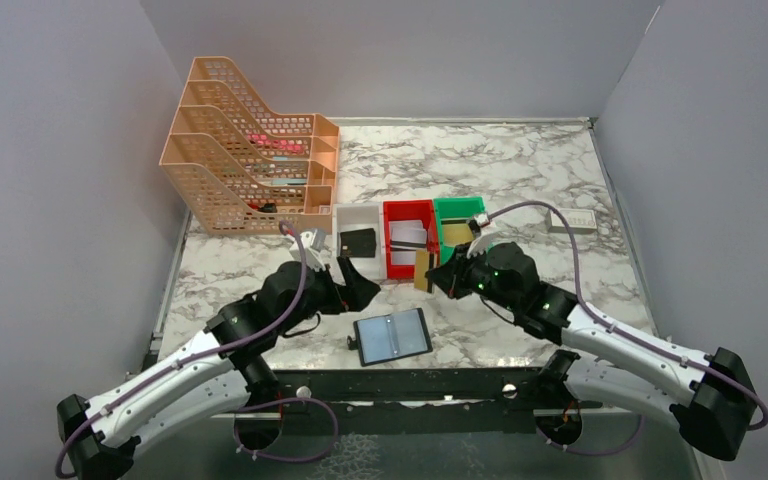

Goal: Take the credit cards out of the card holder

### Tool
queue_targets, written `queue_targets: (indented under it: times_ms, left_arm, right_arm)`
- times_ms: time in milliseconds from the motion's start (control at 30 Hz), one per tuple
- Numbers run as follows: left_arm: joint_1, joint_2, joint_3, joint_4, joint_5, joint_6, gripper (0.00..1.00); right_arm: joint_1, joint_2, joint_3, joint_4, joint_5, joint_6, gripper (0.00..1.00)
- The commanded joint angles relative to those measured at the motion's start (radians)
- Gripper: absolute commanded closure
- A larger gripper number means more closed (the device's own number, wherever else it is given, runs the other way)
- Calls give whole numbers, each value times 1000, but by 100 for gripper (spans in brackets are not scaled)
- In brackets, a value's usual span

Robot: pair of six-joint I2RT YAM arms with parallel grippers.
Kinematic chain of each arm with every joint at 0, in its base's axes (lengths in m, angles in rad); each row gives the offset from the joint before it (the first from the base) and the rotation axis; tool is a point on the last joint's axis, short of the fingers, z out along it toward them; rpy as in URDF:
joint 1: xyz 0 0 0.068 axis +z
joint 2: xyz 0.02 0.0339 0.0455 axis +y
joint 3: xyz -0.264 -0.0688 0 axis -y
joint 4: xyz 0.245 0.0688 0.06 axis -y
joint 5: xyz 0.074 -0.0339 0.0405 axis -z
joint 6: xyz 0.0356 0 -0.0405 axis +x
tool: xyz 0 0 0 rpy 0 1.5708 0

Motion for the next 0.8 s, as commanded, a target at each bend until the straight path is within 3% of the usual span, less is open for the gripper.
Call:
queue_targets:
  times_ms: [0,167,367,567,767]
  left_arm:
    - [-1,129,158,-295,-254,165,2]
    - [19,248,286,-397,-379,254,1]
    - [202,130,264,-364,-383,327,1]
    - [248,97,216,-327,-297,358,1]
    - [249,168,222,-320,-240,386,1]
  right_arm:
    - [-3,-8,96,-206,435,-243,99]
    - [-3,63,176,-216,694,-429,99]
    - [-8,89,178,-77,837,-575,99]
    - [-69,136,174,23,787,-667,99]
    - [-190,154,183,33,525,-706,99]
